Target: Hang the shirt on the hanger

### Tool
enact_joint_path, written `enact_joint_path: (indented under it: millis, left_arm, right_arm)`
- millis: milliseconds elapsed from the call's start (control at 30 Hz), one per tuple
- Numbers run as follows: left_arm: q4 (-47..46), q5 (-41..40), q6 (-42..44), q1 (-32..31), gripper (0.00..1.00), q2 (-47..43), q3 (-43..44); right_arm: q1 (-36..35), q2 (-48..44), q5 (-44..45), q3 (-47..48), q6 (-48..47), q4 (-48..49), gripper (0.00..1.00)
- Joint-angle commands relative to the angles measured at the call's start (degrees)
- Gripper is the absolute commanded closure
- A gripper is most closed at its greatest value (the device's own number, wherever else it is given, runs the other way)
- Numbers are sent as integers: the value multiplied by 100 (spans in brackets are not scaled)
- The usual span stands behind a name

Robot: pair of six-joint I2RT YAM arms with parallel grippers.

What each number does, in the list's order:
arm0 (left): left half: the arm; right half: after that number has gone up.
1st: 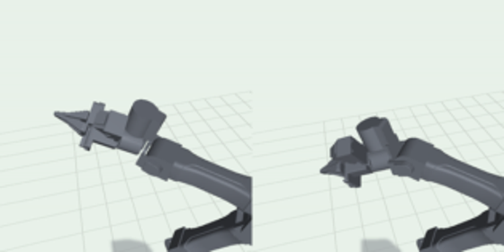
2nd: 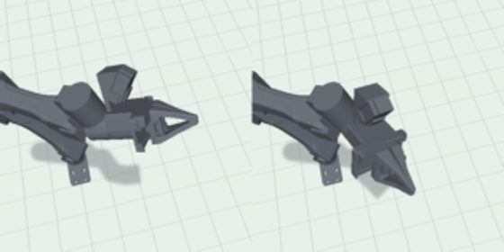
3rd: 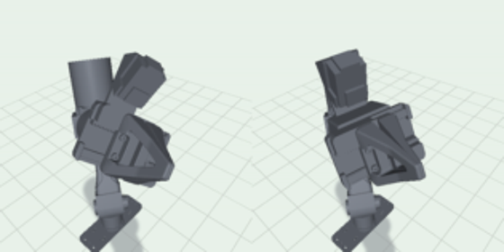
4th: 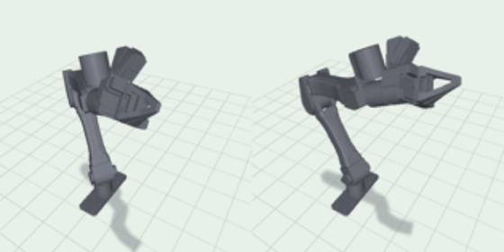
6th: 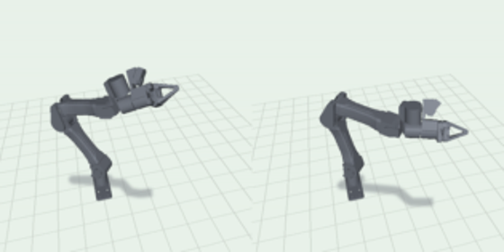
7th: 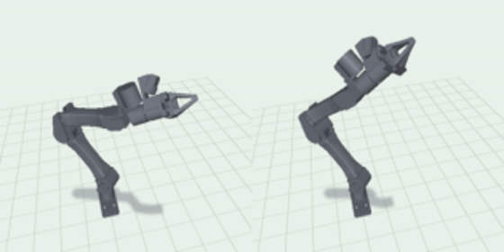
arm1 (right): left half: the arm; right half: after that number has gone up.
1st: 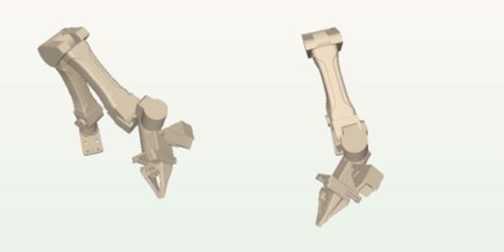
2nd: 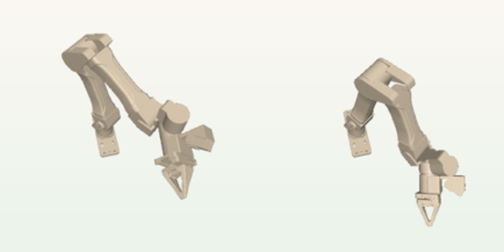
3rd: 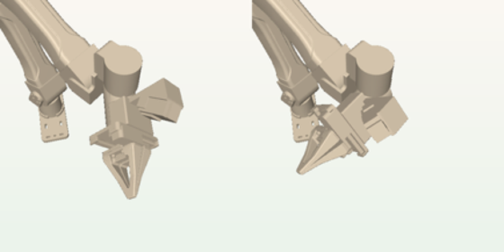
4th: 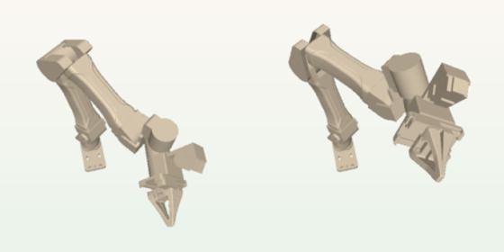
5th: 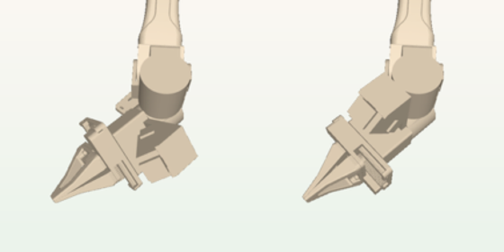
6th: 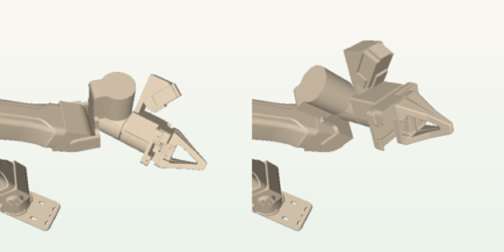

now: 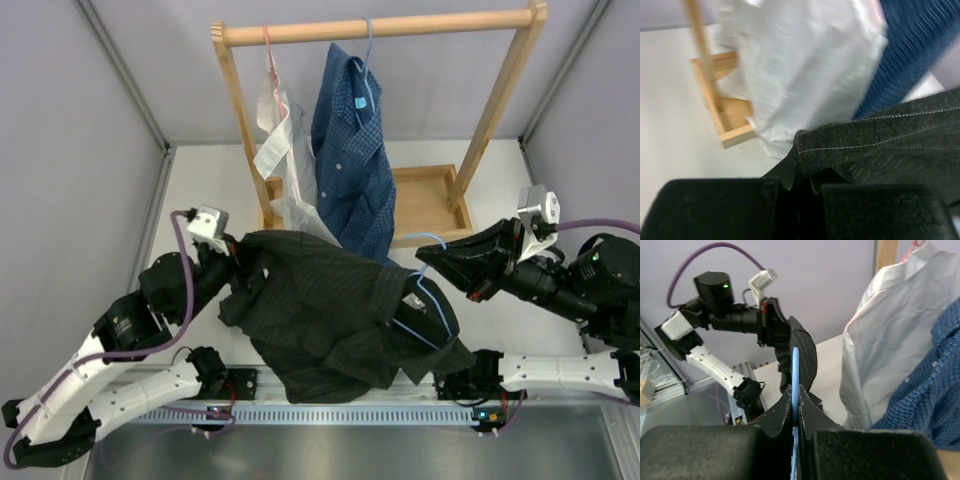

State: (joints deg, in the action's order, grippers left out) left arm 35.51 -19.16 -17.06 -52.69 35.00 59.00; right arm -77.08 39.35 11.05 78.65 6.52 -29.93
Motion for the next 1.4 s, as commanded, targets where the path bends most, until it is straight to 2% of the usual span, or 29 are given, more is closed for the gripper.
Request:
enact_joint_path:
  millis: [0, 67, 133, 433, 533, 600, 667, 700, 733, 767, 800, 833, 900, 967, 1000, 1033, 1100, 1133, 1167, 1200, 1267, 1300, 1367]
  left_arm:
    - [-291, -2612, -798, 13, 100, -371, -29]
    - [-80, -3066, -1167, 13, 100, -494, -38]
    - [-26, -3173, -1282, 13, 100, -512, -38]
    - [-307, -2163, -1239, 13, 100, -91, 111]
    - [-316, -2259, -1098, 13, 100, -64, 322]
    - [-299, -2442, -923, 13, 99, -90, 602]
    - [-290, -2557, -765, 13, 88, -108, 840]
    - [-255, -2680, -633, 13, 77, -90, 1137]
    - [-185, -2742, -580, 13, 47, -64, 1322]
    - [24, -2786, -501, 13, 24, 41, 1516]
    - [140, -2943, -344, 13, 7, 103, 1944]
    - [280, -3023, -246, 13, 2, 164, 2175]
    - [544, -3137, 95, 13, 2, 314, 2597]
    - [563, -2815, 325, 21, 4, 340, 3089]
    - [554, -2473, 552, 13, 8, 384, 3213]
    - [563, -1643, 650, 13, 12, 428, 3388]
    - [737, -577, 1044, 13, 19, 664, 3503]
    - [860, -267, 1090, 13, 26, 770, 3565]
    - [975, -429, 1073, 13, 35, 884, 3653]
    - [1089, -727, 943, 13, 39, 1016, 3619]
    - [1204, -1534, 749, 13, 26, 1122, 3548]
    - [1222, -1390, 670, 13, 19, 1166, 3504]
    - [933, -480, 730, 13, 14, 1202, 3312]
  right_arm:
    - [61, -270, 556, 300, -151, -92, 100]
    - [61, -410, 705, 378, -221, -92, 100]
    - [61, -411, 706, 510, -292, -92, 100]
    - [53, 546, 363, 1643, -590, -188, 100]
    - [53, 1020, 293, 2380, -600, -459, 100]
    - [53, 1495, 144, 3355, -600, -767, 100]
    - [61, 1985, -41, 4392, -801, -1206, 100]
    - [61, 2154, -102, 4787, -819, -1382, 100]
    - [61, 2338, -129, 5583, -846, -1558, 100]
    - [53, 2679, -173, 5956, -863, -1899, 100]
    - [61, 2805, -191, 6291, -898, -2050, 100]
    - [53, 2875, -165, 6546, -916, -2104, 100]
    - [53, 2789, -147, 6444, -916, -2087, 100]
    - [61, 2552, -121, 6049, -872, -2087, 100]
    - [61, 2464, -120, 5856, -846, -2113, 100]
    - [61, 2324, -103, 5515, -794, -2148, 100]
    - [53, 2270, -59, 5310, -732, -2471, 100]
    - [61, 2261, -42, 5223, -697, -2639, 100]
    - [53, 2270, -15, 5196, -696, -2814, 100]
    - [53, 2252, 28, 5143, -696, -3051, 100]
    - [61, 2095, 161, 4713, -487, -3071, 100]
    - [53, 2042, 196, 4573, -416, -3071, 100]
    - [53, 2024, 327, 4203, -345, -3062, 100]
